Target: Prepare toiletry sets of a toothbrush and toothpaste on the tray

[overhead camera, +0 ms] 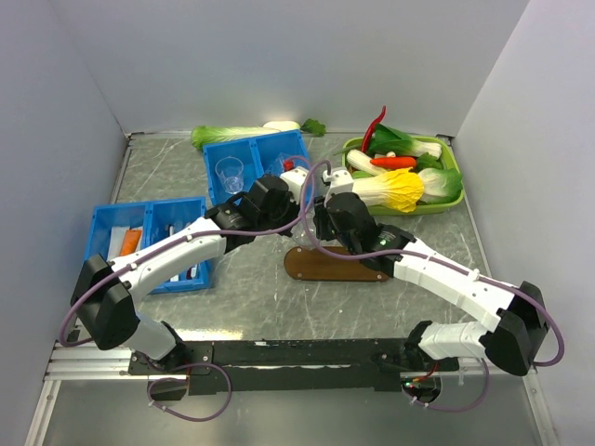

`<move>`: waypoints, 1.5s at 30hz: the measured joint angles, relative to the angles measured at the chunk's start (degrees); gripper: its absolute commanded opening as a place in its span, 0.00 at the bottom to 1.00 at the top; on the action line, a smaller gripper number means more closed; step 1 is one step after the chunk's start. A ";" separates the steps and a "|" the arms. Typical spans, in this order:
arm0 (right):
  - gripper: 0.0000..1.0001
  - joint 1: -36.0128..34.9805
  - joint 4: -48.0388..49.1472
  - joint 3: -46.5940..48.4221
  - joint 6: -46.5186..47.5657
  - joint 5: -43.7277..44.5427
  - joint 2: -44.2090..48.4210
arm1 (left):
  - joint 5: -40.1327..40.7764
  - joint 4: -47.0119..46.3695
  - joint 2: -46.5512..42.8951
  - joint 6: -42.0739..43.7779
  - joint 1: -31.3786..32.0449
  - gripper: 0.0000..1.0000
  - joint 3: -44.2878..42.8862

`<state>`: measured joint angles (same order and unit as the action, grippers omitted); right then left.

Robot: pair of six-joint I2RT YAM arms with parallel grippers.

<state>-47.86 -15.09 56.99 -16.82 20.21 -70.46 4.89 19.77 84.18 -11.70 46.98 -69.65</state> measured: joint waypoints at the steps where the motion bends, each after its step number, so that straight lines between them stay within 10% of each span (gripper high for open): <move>1: 0.35 0.00 0.02 0.00 0.00 0.02 -0.09 | 0.02 0.00 0.00 -0.02 0.00 0.01 0.02; 12: 0.29 0.00 -0.11 0.00 0.22 0.02 -1.27 | 0.00 -0.04 0.00 -0.04 0.00 0.01 0.09; 18: 0.00 -0.02 -0.22 0.00 0.85 0.07 -1.38 | -0.04 -0.09 0.00 -0.09 0.00 0.01 0.11; 29: 0.00 -0.02 -2.12 -0.11 1.68 1.33 -0.98 | 0.37 -2.23 -2.27 -1.29 0.26 0.89 1.62; 45: 0.00 1.27 -5.29 -4.17 4.98 6.97 9.27 | 0.00 -5.86 -14.86 -1.53 -7.06 0.97 5.68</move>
<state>-46.59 -20.38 52.82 -11.84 27.18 -61.19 4.89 13.91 69.32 -13.23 39.92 -63.96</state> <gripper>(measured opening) 0.031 0.967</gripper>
